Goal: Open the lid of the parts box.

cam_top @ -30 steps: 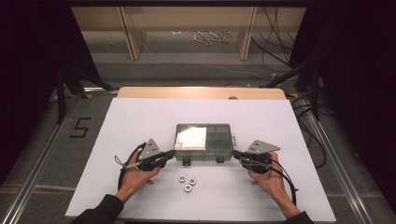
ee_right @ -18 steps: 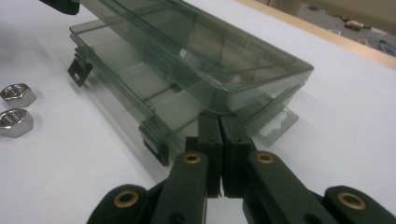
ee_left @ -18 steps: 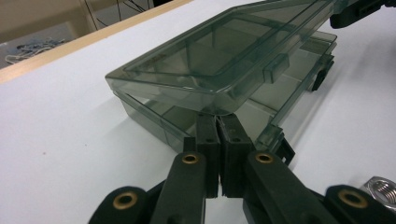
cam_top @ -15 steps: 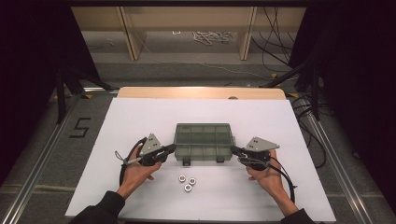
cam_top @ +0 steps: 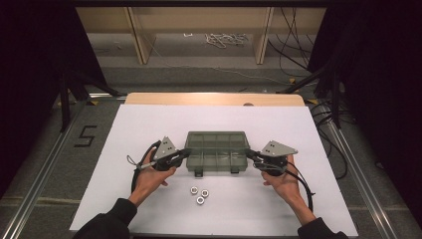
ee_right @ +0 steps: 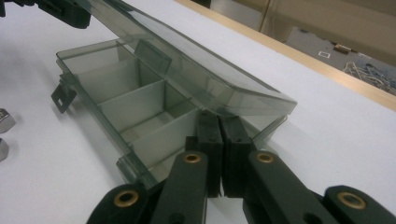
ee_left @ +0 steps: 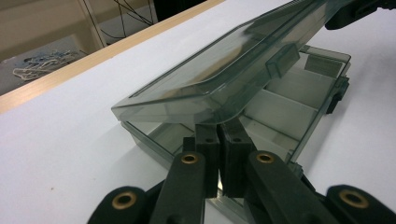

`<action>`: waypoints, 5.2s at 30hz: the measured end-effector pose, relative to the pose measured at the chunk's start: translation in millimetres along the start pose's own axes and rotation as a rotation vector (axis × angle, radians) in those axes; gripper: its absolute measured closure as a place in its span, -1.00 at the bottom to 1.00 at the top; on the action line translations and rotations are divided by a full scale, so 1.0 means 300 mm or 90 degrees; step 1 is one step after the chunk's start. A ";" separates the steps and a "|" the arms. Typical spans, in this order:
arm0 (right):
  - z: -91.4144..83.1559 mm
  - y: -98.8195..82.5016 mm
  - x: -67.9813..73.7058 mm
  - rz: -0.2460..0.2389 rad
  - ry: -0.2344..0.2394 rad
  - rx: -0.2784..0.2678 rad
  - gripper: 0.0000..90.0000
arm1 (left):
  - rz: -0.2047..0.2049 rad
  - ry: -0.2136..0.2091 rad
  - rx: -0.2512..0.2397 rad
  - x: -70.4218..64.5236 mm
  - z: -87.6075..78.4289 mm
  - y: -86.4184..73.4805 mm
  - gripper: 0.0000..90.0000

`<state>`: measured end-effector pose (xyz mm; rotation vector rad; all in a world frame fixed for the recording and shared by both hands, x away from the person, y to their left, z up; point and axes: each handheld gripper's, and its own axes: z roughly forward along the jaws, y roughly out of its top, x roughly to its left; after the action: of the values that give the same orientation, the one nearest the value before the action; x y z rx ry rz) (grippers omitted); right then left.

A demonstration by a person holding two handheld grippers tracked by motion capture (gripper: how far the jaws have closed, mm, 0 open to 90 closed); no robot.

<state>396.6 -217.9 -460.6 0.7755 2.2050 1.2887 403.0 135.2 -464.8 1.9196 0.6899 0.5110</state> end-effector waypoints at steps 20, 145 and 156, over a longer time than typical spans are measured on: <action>0.029 0.028 -0.037 0.000 -0.018 -0.022 0.97 | -0.010 0.026 -0.006 0.077 0.020 0.017 0.94; 0.135 0.095 -0.148 0.060 -0.104 -0.062 0.79 | -0.103 0.003 0.136 0.051 0.072 -0.015 0.48; 0.168 0.116 -0.163 0.119 -0.127 -0.063 0.86 | -0.079 0.017 0.129 0.041 0.075 -0.015 0.48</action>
<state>472.8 -205.5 -447.1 1.0425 1.9348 1.3330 425.0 129.9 -477.5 2.0452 0.9006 0.4028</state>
